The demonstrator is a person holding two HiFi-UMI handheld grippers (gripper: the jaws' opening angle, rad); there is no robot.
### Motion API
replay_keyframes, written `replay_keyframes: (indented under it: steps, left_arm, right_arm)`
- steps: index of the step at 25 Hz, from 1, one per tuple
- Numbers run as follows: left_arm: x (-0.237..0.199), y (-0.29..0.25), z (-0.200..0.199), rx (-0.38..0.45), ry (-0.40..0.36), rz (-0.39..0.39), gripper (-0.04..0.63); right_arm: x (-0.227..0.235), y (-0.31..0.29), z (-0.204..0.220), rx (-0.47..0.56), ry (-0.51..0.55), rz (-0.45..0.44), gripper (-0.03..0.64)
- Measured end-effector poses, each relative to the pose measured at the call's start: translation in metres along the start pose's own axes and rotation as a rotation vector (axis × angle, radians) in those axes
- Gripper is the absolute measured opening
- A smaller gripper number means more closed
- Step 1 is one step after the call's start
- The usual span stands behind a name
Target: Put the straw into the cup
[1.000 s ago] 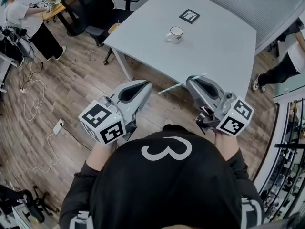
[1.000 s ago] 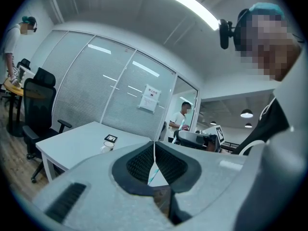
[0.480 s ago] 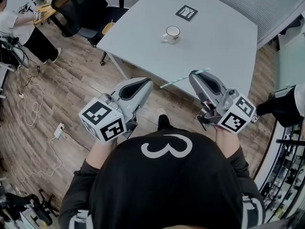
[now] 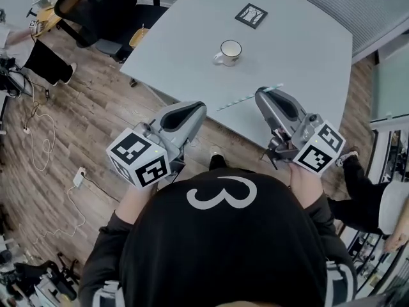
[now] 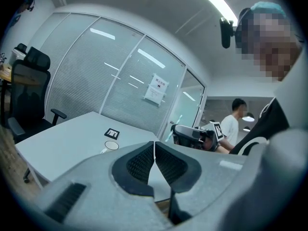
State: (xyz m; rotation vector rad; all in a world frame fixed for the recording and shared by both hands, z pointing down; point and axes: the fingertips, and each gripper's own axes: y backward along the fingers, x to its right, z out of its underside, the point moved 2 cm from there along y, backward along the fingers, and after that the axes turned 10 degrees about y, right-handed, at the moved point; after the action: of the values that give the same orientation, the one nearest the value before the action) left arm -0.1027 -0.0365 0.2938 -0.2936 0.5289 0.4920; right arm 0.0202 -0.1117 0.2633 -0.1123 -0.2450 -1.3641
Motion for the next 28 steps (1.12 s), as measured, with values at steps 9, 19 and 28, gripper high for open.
replay_keyframes:
  steps: [9, 19, 28]
  left_arm:
    - [-0.049, -0.048, -0.027, -0.008, 0.028, -0.021, 0.023]
    - [-0.077, -0.093, -0.039, -0.032, 0.033, -0.042, 0.023]
    - [-0.086, -0.115, -0.036, -0.075, 0.045, -0.017, 0.023]
  right_arm:
    - [0.065, -0.040, -0.003, -0.026, 0.000, 0.001, 0.031]
    - [0.126, -0.057, -0.006, -0.005, -0.015, 0.031, 0.031]
    - [0.152, -0.060, -0.002, -0.006, 0.021, 0.092, 0.031]
